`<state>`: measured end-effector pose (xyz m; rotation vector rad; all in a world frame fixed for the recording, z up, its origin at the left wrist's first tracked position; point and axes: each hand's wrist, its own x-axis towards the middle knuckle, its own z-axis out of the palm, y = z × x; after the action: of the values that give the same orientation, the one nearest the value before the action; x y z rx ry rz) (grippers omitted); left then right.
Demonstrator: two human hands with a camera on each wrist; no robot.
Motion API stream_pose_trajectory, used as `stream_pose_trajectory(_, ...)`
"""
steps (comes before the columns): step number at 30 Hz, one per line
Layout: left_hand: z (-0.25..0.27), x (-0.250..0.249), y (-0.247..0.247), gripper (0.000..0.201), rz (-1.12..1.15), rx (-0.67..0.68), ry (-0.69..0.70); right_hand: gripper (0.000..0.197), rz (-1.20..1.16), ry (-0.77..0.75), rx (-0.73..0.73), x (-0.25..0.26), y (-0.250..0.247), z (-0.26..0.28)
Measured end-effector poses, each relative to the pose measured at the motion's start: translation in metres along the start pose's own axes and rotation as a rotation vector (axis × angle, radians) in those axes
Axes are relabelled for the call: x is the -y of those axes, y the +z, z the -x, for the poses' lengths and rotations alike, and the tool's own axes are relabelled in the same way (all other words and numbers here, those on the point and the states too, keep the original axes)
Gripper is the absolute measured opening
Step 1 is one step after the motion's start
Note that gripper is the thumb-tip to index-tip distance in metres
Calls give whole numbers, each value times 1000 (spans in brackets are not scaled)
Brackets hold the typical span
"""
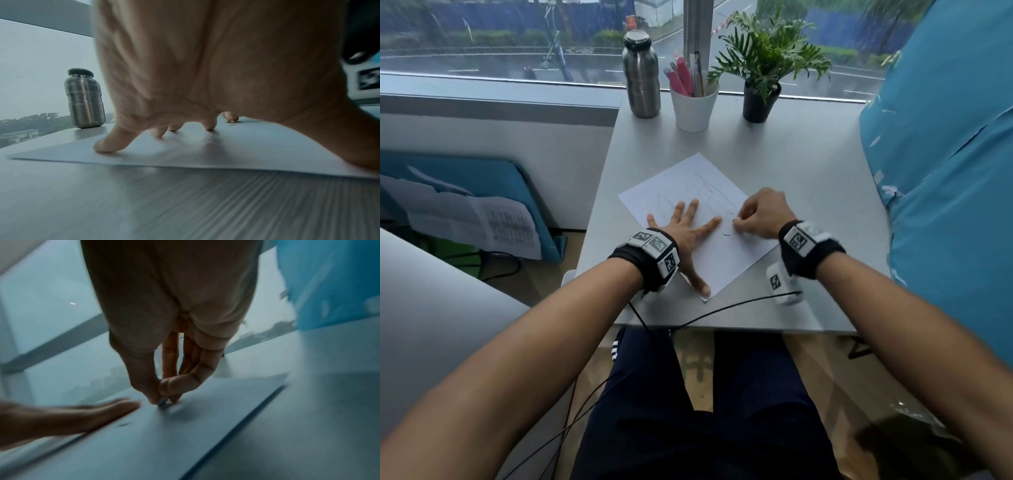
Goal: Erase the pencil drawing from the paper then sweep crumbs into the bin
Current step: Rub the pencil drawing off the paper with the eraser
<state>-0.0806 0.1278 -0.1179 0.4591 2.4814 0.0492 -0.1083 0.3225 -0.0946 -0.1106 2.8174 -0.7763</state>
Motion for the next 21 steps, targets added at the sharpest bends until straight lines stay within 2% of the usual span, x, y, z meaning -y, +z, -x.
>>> stream_pose_trajectory(2,-1,0,1,158,-8,-3,1,13,23,13,-58,-1,-2,-1)
stream_pose_trajectory(6,-3,0,-2,159,-46,35,-4,12,67,-170,125,18,28,31)
stream_pose_trajectory(7,-2,0,-3,159,-47,45,-2,12,66,-158,127,15,25,29)
stream_pose_trajectory(10,-2,0,-9,159,-33,61,1,13,4,-23,7,-8,2,8)
stream_pose_trajectory(12,-3,-3,-12,151,-7,46,3,14,-7,29,-13,-18,-4,4)
stream_pose_trajectory(14,-7,-11,-14,139,30,-12,5,17,1,14,-1,-18,-2,5)
stream_pose_trajectory(18,-13,-23,-8,126,115,-120,67,11,-26,34,-41,-17,-3,5)
stream_pose_trajectory(21,-16,-20,-4,133,131,-134,80,9,-18,-7,-103,-10,5,17)
